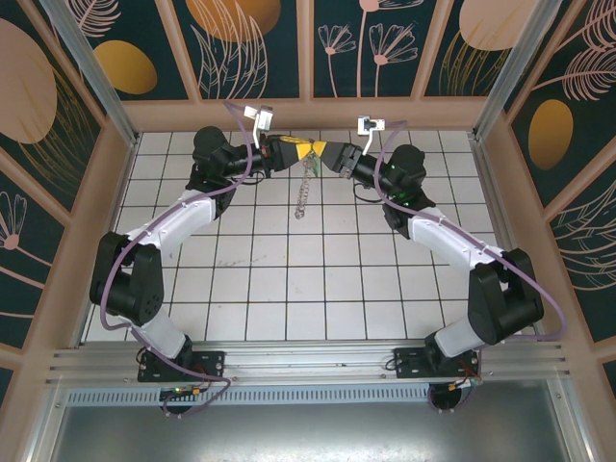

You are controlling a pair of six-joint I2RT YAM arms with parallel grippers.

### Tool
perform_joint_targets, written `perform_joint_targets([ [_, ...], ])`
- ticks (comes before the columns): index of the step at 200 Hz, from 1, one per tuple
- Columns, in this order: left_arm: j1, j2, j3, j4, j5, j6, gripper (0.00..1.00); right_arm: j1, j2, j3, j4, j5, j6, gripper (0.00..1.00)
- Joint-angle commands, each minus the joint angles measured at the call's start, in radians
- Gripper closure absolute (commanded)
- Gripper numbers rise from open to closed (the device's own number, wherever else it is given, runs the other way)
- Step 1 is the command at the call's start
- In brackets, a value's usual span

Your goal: Put the keys on the keyring

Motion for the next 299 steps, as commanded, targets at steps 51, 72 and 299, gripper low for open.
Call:
perform_joint_targets([
  [51,-0.015,0.003,0.053,0.059,-0.012,-0.025,1.00,0.014,-0.068,-0.042,0.075,-0.049,-0.012,0.71],
  [72,-0.016,0.006,0.053,0.071,-0.012,-0.036,1.00,0.015,-0.078,-0.050,0.087,-0.056,-0.007,0.71],
  [299,-0.030,0.038,0.046,0.234,-0.006,-0.192,1.00,-0.021,-0.066,-0.108,0.289,-0.073,0.104,0.93],
])
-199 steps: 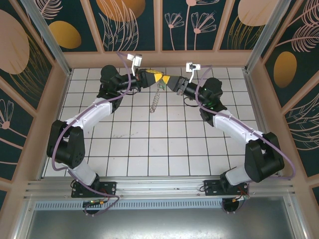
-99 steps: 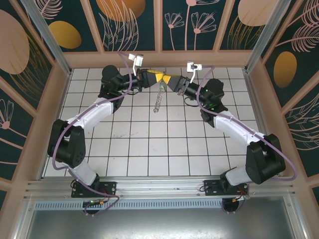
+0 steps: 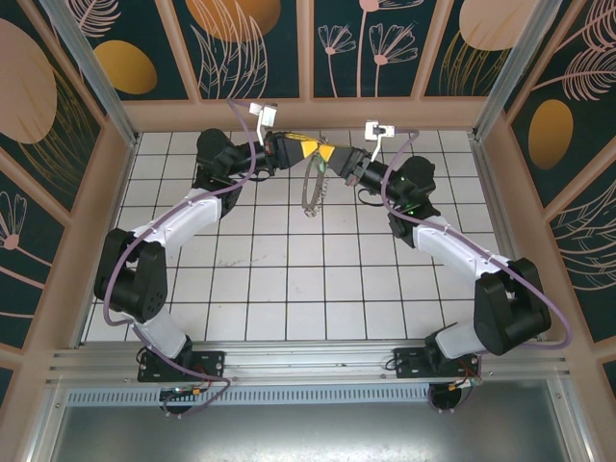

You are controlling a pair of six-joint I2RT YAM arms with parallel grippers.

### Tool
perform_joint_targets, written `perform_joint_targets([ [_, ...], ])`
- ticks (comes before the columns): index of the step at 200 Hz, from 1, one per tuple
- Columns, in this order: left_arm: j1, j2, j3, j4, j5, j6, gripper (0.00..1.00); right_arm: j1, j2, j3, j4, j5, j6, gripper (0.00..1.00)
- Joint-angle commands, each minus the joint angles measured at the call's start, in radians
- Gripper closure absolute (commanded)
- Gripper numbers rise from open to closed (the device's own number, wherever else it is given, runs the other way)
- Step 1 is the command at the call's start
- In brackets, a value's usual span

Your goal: Put the keys on the keyring

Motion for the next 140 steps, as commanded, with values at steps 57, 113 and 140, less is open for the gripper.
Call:
perform_joint_targets([
  [57,-0.002,0.039,0.015,0.121,-0.006,-0.062,1.00,-0.015,0.012,-0.019,0.162,-0.031,0.080,0.77],
  [113,-0.006,0.041,0.016,0.124,-0.010,-0.061,1.00,-0.014,0.033,-0.015,0.180,-0.041,0.097,0.75],
  [140,-0.009,0.045,0.024,0.127,-0.011,-0.064,1.00,-0.013,0.038,-0.015,0.176,-0.040,0.097,0.73],
])
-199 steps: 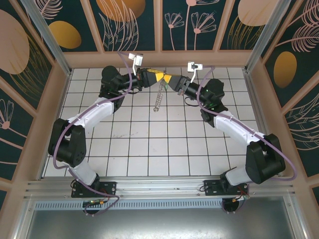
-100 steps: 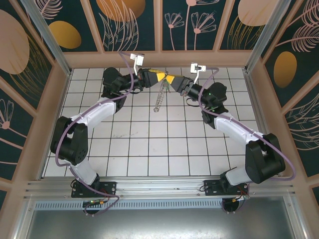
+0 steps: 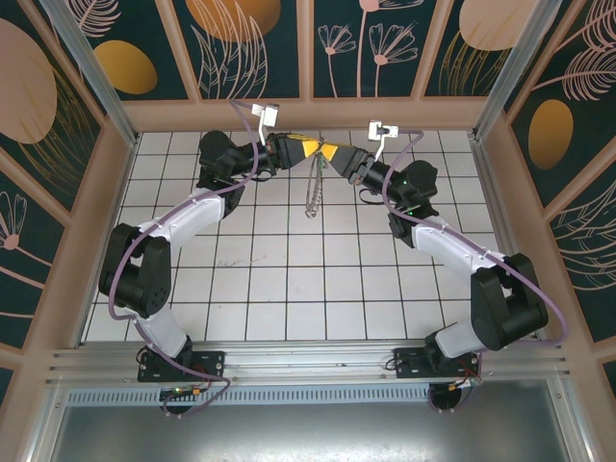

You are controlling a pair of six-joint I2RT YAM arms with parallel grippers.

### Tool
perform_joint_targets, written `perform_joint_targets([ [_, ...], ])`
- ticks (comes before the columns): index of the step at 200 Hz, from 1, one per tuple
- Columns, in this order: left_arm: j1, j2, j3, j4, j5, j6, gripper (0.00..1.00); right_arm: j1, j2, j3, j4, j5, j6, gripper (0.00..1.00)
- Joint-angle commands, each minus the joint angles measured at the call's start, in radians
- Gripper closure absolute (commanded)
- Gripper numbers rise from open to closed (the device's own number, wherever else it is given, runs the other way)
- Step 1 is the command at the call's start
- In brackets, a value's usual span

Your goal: Put the keys on the keyring

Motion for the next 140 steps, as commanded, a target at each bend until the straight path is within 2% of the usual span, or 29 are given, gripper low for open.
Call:
perform_joint_targets([
  [1,-0.005,0.008,0.024,0.071,-0.006,-0.012,1.00,0.002,0.011,0.002,0.057,-0.022,0.007,0.73],
  [58,-0.008,0.003,0.027,0.080,-0.003,-0.014,1.00,0.002,0.026,0.003,0.044,-0.021,0.004,0.73],
  [140,-0.010,-0.008,0.030,0.078,-0.001,-0.013,1.00,-0.037,-0.031,-0.029,0.000,-0.006,-0.019,0.73],
])
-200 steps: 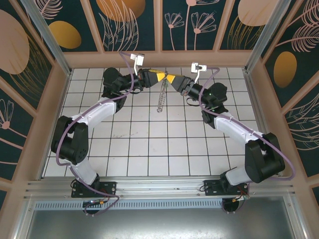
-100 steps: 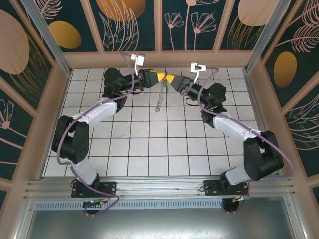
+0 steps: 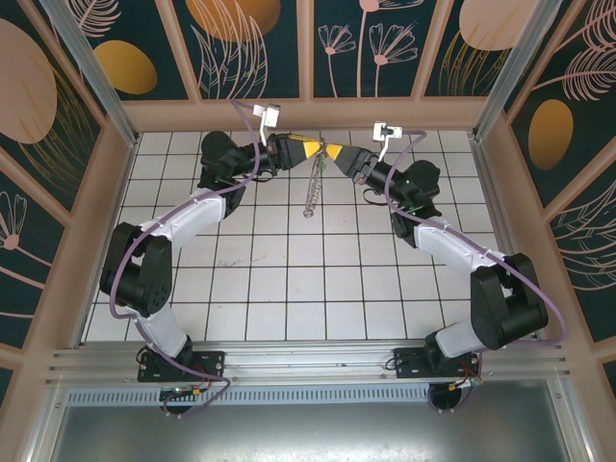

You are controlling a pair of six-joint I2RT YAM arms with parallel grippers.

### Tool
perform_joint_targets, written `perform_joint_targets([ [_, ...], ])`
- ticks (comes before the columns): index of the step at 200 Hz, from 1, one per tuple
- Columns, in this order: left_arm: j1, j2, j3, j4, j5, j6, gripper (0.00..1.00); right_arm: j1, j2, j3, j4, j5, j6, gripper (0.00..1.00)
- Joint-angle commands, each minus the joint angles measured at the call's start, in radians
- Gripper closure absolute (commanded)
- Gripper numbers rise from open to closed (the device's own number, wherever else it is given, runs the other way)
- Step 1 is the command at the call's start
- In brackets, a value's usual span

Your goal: Put the keys on the keyring

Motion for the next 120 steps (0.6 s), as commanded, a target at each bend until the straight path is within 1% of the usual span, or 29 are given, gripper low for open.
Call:
perform_joint_targets([
  [1,-0.008,-0.014,0.030,0.075,-0.001,-0.011,1.00,-0.002,-0.029,-0.010,0.019,-0.007,-0.015,0.73],
  [120,-0.016,-0.008,0.039,0.072,-0.003,-0.010,1.00,0.038,0.017,0.059,0.019,-0.033,-0.023,0.74],
])
